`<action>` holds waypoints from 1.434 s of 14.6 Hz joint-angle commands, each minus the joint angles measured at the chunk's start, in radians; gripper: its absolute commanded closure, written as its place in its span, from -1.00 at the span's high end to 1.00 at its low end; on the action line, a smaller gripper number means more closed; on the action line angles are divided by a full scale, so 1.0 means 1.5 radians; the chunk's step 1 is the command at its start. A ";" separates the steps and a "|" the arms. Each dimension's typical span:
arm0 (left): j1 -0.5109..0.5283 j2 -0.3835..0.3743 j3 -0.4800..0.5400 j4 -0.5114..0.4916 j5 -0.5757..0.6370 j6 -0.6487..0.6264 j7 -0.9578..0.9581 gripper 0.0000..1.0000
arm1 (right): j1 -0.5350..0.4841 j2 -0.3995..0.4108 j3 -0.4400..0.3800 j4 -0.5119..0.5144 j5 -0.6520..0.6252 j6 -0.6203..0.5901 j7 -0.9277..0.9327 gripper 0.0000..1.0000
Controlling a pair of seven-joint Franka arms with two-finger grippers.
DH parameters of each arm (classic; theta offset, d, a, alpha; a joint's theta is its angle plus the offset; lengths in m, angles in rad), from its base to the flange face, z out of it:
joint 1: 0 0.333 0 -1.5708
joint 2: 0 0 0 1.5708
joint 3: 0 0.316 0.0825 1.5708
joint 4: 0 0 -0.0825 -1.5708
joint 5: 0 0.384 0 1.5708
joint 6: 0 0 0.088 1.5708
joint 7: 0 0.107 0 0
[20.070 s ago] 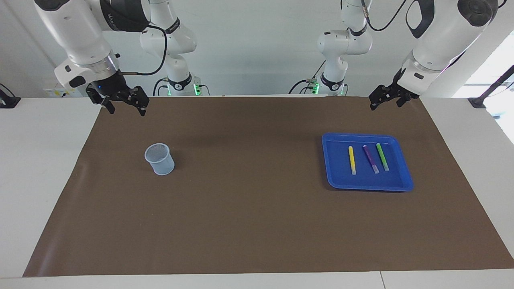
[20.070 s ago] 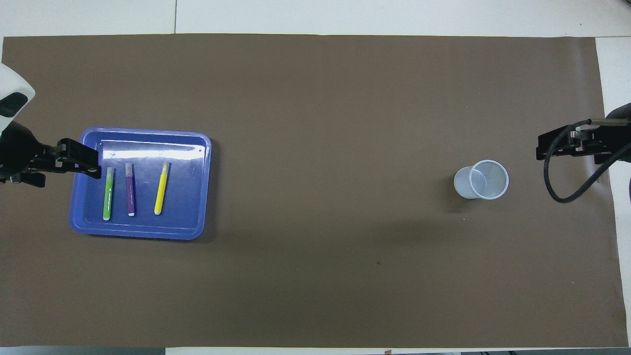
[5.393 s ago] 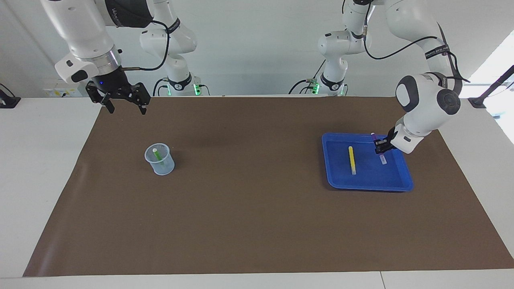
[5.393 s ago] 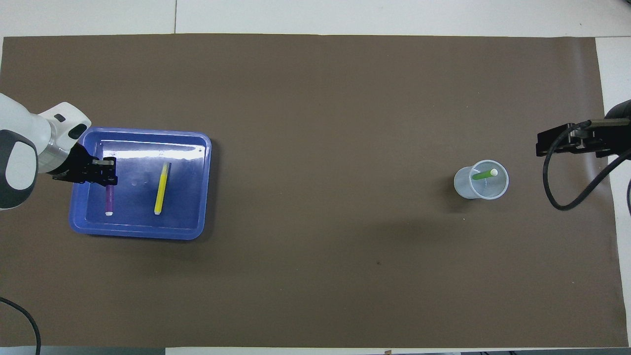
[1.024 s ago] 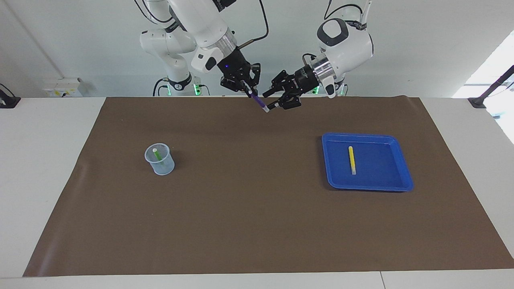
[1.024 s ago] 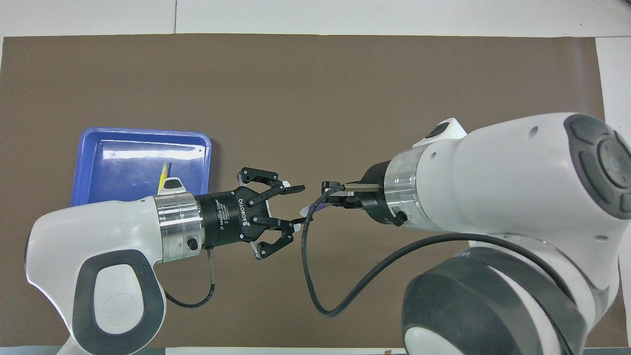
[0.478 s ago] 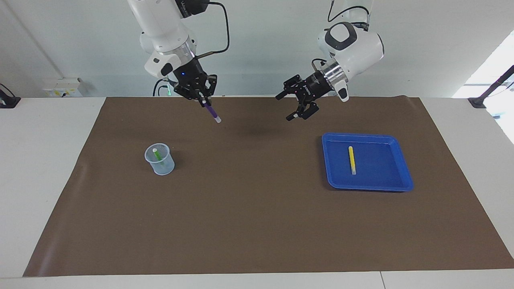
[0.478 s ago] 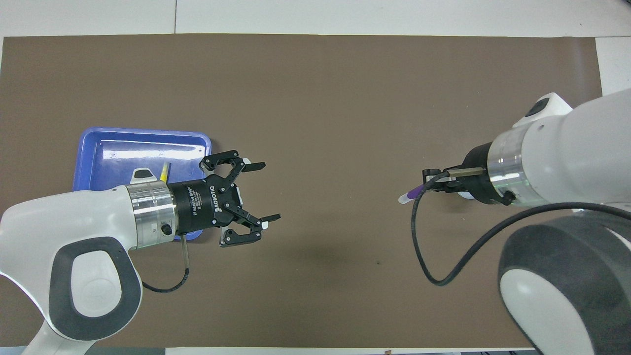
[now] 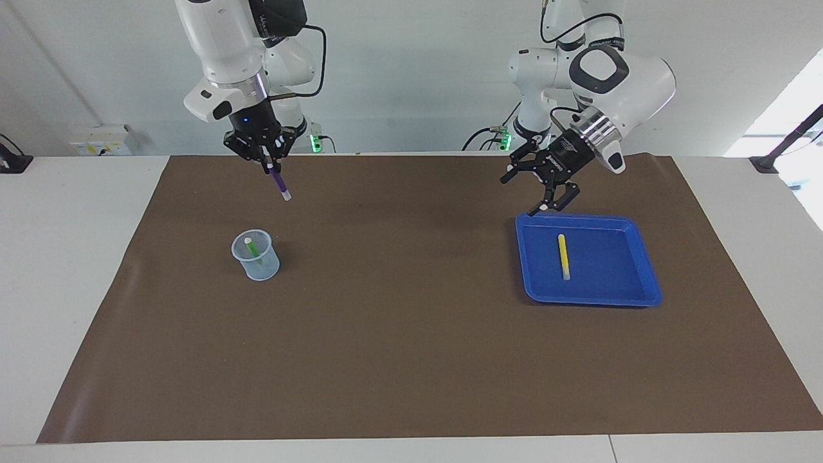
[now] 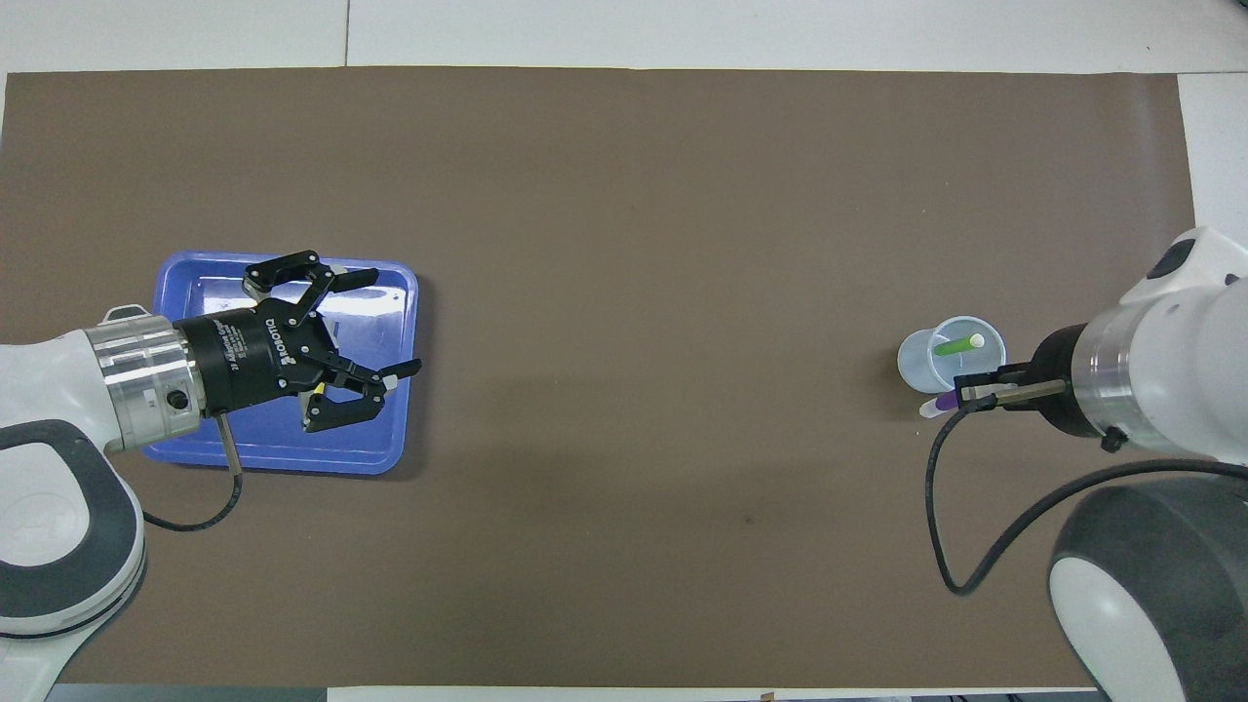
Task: Transfer and insert pens with both arms
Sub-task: 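Carry the purple pen to the cup with the right gripper, then insert the purple pen into the cup while the left gripper grasps the yellow pen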
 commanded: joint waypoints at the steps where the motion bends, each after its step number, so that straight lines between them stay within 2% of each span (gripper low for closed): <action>1: 0.036 -0.020 -0.005 -0.012 0.018 -0.013 -0.011 1.00 | -0.006 -0.060 -0.029 -0.115 -0.018 0.091 -0.079 -1.00; 3: 0.038 -0.020 -0.005 -0.012 0.019 -0.009 -0.012 1.00 | -0.007 -0.079 -0.036 -0.160 -0.022 0.142 -0.118 -1.00; 6: 0.063 -0.020 -0.006 -0.008 0.035 -0.012 -0.015 1.00 | -0.007 -0.080 -0.056 -0.186 -0.035 0.193 -0.158 -1.00; 9: 0.043 -0.006 -0.010 0.015 0.146 -0.023 0.040 1.00 | -0.011 -0.076 -0.065 -0.206 -0.036 0.241 -0.198 -1.00; 11: 0.019 -0.006 -0.010 0.018 0.169 -0.034 0.132 1.00 | -0.011 -0.072 -0.073 -0.213 -0.038 0.255 -0.206 -1.00; 13: 0.020 -0.007 -0.010 0.019 0.201 -0.071 0.224 1.00 | -0.011 -0.072 -0.082 -0.230 -0.038 0.280 -0.208 -1.00; 16: 0.025 -0.004 -0.010 0.018 0.258 -0.077 0.373 1.00 | -0.012 -0.064 -0.086 -0.245 -0.038 0.305 -0.216 -1.00; 18: 0.039 0.005 -0.009 0.018 0.280 -0.106 0.492 1.00 | -0.012 -0.055 -0.092 -0.249 -0.038 0.323 -0.216 -1.00; 21: 0.051 0.038 -0.009 0.019 0.362 -0.111 0.636 1.00 | -0.012 -0.032 -0.095 -0.249 -0.038 0.342 -0.215 -1.00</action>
